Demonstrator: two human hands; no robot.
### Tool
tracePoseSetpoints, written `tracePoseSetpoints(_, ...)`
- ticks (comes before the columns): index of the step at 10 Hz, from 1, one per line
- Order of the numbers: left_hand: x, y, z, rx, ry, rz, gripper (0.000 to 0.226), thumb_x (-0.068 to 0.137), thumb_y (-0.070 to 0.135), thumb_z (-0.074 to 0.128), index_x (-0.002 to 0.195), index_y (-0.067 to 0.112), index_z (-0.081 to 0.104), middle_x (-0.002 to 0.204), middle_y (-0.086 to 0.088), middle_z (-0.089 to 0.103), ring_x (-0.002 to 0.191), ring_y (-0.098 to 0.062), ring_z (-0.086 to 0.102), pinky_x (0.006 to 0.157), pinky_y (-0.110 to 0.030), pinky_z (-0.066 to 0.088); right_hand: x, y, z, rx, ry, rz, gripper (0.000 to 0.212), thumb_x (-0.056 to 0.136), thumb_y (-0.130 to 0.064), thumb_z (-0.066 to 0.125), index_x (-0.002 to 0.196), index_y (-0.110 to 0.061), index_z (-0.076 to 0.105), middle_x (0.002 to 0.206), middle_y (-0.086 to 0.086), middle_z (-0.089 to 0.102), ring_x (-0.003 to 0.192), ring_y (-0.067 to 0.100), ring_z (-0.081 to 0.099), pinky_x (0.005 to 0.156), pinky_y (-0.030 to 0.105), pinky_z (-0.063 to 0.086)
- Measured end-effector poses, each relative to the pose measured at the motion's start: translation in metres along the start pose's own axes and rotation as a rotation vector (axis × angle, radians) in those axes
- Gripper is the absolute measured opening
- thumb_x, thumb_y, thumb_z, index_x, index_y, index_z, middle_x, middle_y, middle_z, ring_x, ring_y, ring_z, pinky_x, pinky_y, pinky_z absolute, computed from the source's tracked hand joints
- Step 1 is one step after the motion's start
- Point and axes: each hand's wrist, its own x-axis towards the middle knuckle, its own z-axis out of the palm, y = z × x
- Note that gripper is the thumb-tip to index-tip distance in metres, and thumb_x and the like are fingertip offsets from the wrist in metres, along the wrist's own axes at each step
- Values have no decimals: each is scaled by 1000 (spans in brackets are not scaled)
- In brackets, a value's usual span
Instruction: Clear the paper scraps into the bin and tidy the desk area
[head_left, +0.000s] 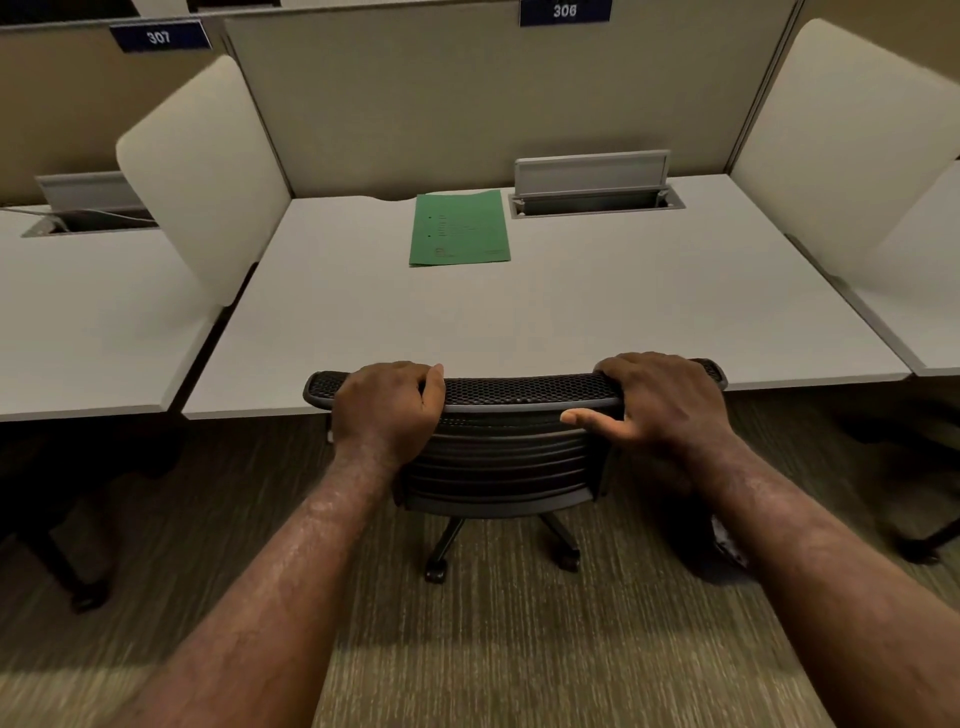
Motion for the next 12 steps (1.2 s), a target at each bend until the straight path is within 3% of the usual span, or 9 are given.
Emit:
tracePoseSetpoints(8, 15, 6, 9, -4, 23, 4, 47, 95, 42, 35, 72, 19, 69, 66, 0, 66, 59, -17, 45, 56, -28, 29, 14, 12, 5, 3, -4, 10, 90, 64, -97, 11, 96, -28, 61, 84, -6, 65, 73, 16, 55, 62, 29, 37)
tracePoseSetpoints(10, 19, 8, 12, -3, 18, 27, 49, 94, 42, 33, 69, 17, 67, 63, -1, 65, 59, -23, 54, 54, -29, 32, 18, 16, 4, 1, -31, 24, 93, 61, -98, 11, 100, -29, 60, 87, -6, 66, 74, 15, 54, 63, 29, 36)
tracePoseSetpoints(11, 21, 11, 7, -10, -11, 30, 52, 94, 47, 30, 77, 19, 70, 71, 0, 69, 67, -23, 60, 59, -30, 35, 22, 18, -4, -3, -74, 37, 99, 60, -99, 11, 109, -28, 58, 99, -3, 67, 86, 19, 58, 72, 32, 41)
tracePoseSetpoints(12, 24, 8, 6, -74, -36, 25, 59, 93, 59, 25, 112, 21, 66, 111, -1, 69, 105, -21, 60, 89, -38, 42, 22, 13, -6, -23, -60, 11, 103, 70, -91, 11, 136, -19, 45, 136, 4, 55, 128, 25, 46, 111, 45, 29)
